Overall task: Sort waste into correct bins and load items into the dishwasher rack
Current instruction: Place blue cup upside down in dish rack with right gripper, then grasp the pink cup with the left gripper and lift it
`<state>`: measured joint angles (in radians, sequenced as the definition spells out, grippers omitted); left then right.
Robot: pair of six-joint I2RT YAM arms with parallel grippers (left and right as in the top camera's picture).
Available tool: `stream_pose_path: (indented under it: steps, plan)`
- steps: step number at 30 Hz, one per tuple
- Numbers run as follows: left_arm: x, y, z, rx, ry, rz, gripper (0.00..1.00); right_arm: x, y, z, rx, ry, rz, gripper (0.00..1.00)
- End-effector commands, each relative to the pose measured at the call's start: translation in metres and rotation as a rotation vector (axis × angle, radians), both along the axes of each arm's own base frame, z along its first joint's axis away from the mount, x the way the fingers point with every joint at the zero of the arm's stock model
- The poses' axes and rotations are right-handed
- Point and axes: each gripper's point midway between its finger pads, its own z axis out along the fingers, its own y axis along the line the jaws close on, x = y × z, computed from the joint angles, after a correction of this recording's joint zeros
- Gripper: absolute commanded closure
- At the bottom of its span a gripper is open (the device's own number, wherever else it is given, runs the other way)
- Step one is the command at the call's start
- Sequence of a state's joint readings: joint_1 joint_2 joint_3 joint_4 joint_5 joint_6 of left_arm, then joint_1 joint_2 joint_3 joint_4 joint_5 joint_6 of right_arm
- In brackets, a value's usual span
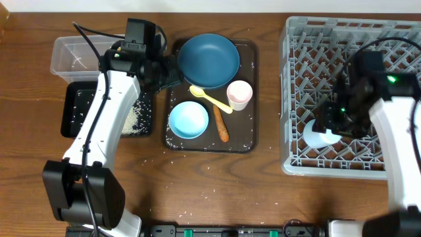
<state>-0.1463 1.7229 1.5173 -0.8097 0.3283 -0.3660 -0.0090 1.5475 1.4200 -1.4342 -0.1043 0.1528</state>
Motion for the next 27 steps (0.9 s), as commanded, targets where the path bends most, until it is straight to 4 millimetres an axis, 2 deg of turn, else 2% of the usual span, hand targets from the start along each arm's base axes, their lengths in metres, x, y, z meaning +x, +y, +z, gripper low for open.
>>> stream_pose_path:
  steps: [1,5,11,15,20,24,26,27]
  plan:
    - [-0.003,0.004,-0.006,0.031,0.014,0.001,0.55,0.014,-0.001,-0.012,-0.02,0.001,0.017,0.47]
    - [-0.005,0.004,-0.007,0.034,0.023,-0.002,0.55,0.038,0.0,-0.02,-0.018,-0.058,0.009,0.47]
    - [-0.005,0.004,-0.007,0.034,0.024,-0.002,0.54,0.056,0.0,-0.02,-0.019,-0.125,0.009,0.46]
    - [-0.006,0.004,-0.007,0.034,0.026,-0.002,0.55,0.054,0.001,-0.028,-0.014,-0.087,0.016,0.47]
    - [-0.007,0.005,-0.009,0.035,0.032,-0.002,0.54,0.041,0.014,-0.048,0.012,0.026,0.07,0.47]
    - [-0.009,0.005,-0.012,0.036,0.04,-0.003,0.54,0.039,0.023,-0.063,0.011,0.082,0.1,0.46]
    - [-0.01,0.005,-0.015,0.038,0.049,-0.004,0.55,0.039,0.026,-0.069,0.011,0.097,0.108,0.39]
    - [-0.011,0.004,-0.016,0.039,0.05,-0.01,0.54,0.04,0.026,-0.072,0.01,0.103,0.109,0.3]
